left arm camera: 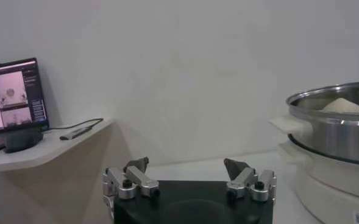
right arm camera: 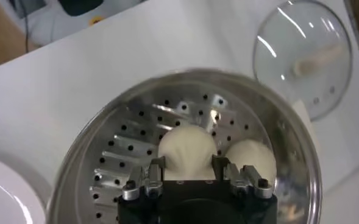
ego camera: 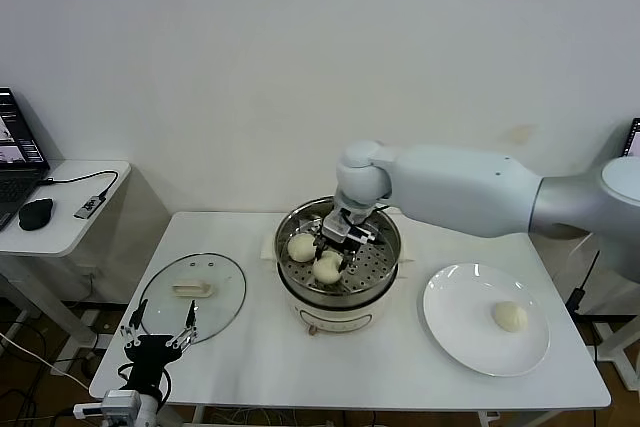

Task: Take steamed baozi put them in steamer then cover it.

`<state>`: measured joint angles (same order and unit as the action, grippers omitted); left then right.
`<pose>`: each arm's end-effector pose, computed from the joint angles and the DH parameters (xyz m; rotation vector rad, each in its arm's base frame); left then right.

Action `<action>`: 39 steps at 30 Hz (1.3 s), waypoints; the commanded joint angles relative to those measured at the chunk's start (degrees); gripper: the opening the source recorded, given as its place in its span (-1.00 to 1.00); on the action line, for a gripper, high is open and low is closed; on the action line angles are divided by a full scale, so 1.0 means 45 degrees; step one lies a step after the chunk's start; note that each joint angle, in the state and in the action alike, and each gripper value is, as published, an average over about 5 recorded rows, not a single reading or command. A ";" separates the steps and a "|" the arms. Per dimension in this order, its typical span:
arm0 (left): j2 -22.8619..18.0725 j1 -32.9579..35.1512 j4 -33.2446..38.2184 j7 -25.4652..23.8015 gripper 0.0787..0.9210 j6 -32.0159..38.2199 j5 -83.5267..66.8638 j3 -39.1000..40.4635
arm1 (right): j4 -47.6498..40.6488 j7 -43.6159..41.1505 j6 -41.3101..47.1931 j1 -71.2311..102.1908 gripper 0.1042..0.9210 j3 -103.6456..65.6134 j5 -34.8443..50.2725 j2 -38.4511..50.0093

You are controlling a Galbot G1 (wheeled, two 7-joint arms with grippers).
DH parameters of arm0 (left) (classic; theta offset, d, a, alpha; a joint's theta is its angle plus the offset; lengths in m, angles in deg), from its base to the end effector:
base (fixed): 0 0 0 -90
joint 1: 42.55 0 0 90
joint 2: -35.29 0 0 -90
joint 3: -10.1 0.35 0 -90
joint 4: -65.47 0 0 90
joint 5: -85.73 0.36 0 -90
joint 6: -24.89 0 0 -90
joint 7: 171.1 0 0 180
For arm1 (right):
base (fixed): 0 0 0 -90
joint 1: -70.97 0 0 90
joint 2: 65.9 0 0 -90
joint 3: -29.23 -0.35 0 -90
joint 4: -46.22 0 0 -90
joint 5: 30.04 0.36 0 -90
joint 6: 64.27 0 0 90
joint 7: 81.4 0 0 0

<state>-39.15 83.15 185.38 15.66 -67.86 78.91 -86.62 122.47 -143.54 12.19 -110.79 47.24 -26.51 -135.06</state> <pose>0.1615 0.0809 -0.3063 0.1174 -3.0027 -0.2731 0.5285 0.1558 -0.0919 2.0717 -0.6208 2.0949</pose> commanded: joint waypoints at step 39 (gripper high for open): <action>0.0172 -0.0050 0.0064 -0.0019 0.77 -0.0005 0.0050 0.0135 | 0.4225 -0.0198 0.8427 -0.0740 0.76 -0.1562 0.1453 0.8379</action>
<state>-38.54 82.81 185.61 15.61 -67.93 79.11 -86.03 134.79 -145.81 31.34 -116.42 43.42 -22.15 -115.13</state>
